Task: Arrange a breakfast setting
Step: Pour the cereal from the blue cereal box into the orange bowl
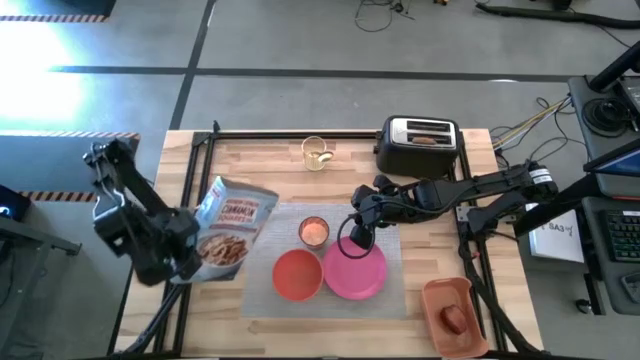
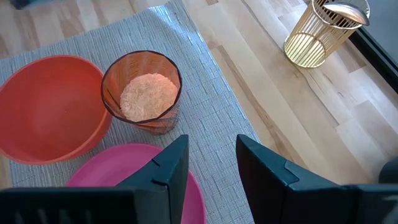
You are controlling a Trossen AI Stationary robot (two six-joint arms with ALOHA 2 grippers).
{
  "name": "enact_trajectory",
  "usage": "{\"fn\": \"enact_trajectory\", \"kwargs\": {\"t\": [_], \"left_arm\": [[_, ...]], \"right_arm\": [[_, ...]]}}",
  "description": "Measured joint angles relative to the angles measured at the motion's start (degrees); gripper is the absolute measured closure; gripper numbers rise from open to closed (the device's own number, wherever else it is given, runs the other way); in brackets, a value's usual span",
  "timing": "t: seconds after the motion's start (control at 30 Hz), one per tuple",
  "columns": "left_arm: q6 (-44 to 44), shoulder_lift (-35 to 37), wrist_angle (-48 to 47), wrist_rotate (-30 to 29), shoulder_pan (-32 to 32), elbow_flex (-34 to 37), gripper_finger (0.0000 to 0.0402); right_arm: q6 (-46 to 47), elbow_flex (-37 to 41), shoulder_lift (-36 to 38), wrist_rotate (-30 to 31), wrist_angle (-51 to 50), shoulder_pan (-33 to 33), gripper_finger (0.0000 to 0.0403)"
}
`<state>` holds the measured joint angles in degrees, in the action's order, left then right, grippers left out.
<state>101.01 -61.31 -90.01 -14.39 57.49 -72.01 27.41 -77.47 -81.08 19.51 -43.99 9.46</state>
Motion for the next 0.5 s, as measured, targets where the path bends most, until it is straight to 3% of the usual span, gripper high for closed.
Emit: {"fn": "enact_trajectory", "kwargs": {"t": [0.5], "left_arm": [[-1.95,-10.33,-0.03,6.35,9.64,-14.23,0.0259]], "right_arm": [[0.0,0.01,-0.01,0.0,0.0,0.0,0.028]]}}
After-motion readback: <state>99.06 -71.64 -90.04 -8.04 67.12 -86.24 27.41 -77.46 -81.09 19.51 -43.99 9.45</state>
